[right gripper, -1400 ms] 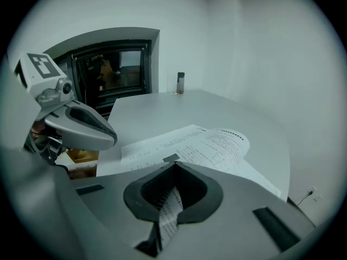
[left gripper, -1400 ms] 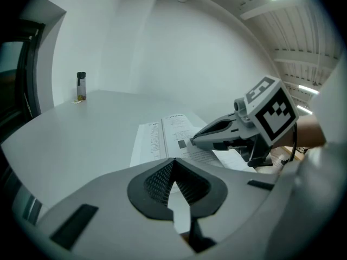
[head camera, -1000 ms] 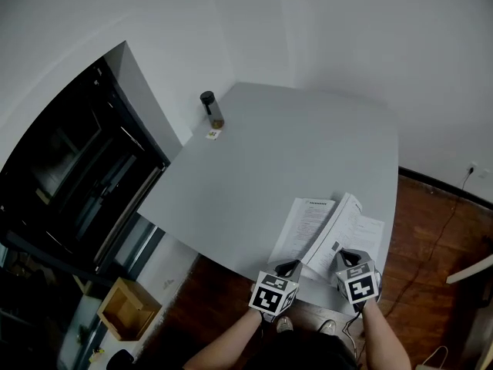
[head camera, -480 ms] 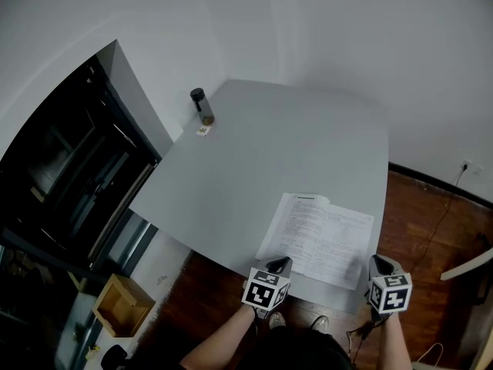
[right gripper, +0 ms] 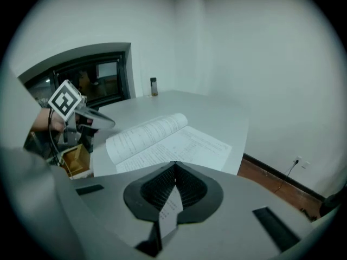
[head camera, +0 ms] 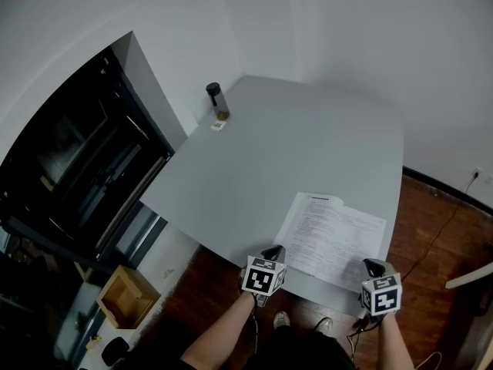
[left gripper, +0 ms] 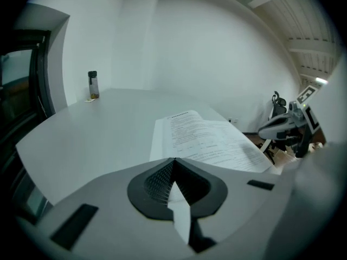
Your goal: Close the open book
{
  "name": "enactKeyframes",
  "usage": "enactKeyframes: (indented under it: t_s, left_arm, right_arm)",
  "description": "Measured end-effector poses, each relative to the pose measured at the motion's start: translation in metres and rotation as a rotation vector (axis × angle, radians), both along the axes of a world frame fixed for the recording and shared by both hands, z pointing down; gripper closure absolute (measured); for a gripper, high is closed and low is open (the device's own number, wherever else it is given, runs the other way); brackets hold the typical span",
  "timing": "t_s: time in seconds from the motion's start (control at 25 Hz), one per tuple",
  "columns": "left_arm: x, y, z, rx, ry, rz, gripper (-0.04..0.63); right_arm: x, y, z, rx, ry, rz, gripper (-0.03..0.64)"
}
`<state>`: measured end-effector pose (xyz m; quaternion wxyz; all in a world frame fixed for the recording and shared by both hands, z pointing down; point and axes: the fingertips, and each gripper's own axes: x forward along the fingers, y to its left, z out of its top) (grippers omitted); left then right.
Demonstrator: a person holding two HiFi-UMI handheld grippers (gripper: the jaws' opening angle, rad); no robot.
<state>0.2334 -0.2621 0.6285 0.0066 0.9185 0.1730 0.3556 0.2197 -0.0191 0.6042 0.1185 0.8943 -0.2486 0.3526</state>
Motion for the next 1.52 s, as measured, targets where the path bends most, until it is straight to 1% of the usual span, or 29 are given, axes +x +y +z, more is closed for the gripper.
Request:
enactKeyframes:
  t_s: [0.08, 0.16, 0.32, 0.4, 0.48, 0.56, 0.68, 0.76, 0.92, 1.04, 1.28, 1.52]
  left_arm:
    - [0.010, -0.016, 0.005, 0.024, -0.009, -0.023, 0.591]
    - [0.018, -0.030, 0.013, 0.047, -0.035, -0.033, 0.591]
    - [0.029, -0.048, 0.035, 0.117, -0.099, -0.023, 0.591]
    - [0.027, -0.049, 0.044, 0.131, -0.137, -0.015, 0.591]
    - [0.023, -0.045, 0.052, 0.118, -0.174, -0.006, 0.591]
    - [0.020, -0.041, 0.057, 0.114, -0.190, -0.002, 0.591]
    - [0.023, -0.041, 0.055, 0.120, -0.169, -0.009, 0.591]
    - [0.022, -0.039, 0.051, 0.117, -0.170, -0.004, 0.591]
    - [0.017, -0.024, 0.049, 0.088, -0.163, 0.012, 0.591]
    - [0.012, -0.006, 0.047, 0.058, -0.172, 0.043, 0.591]
    - [0.006, 0.048, 0.045, 0.004, -0.174, 0.138, 0.591]
    - [0.003, 0.086, 0.031, -0.053, -0.150, 0.177, 0.591]
  right_arm:
    - [-0.003, 0.003, 0.017, -0.033, -0.040, -0.002, 0.614]
    - [-0.007, 0.005, 0.030, -0.054, -0.073, -0.005, 0.614]
    - [-0.012, 0.006, 0.045, -0.066, -0.112, 0.000, 0.614]
    - [-0.012, 0.007, 0.049, -0.068, -0.118, 0.005, 0.614]
    - [-0.012, 0.006, 0.049, -0.066, -0.122, 0.005, 0.614]
    - [-0.012, 0.004, 0.049, -0.063, -0.125, 0.002, 0.614]
    - [-0.013, 0.005, 0.050, -0.066, -0.130, 0.005, 0.614]
    - [-0.015, 0.007, 0.053, -0.070, -0.135, 0.011, 0.614]
    - [-0.017, 0.004, 0.054, -0.061, -0.135, 0.003, 0.614]
    - [-0.019, 0.005, 0.054, -0.057, -0.141, 0.009, 0.614]
    - [-0.018, 0.004, 0.056, -0.028, -0.150, 0.011, 0.614]
    - [-0.021, 0.007, 0.055, -0.009, -0.147, 0.014, 0.614]
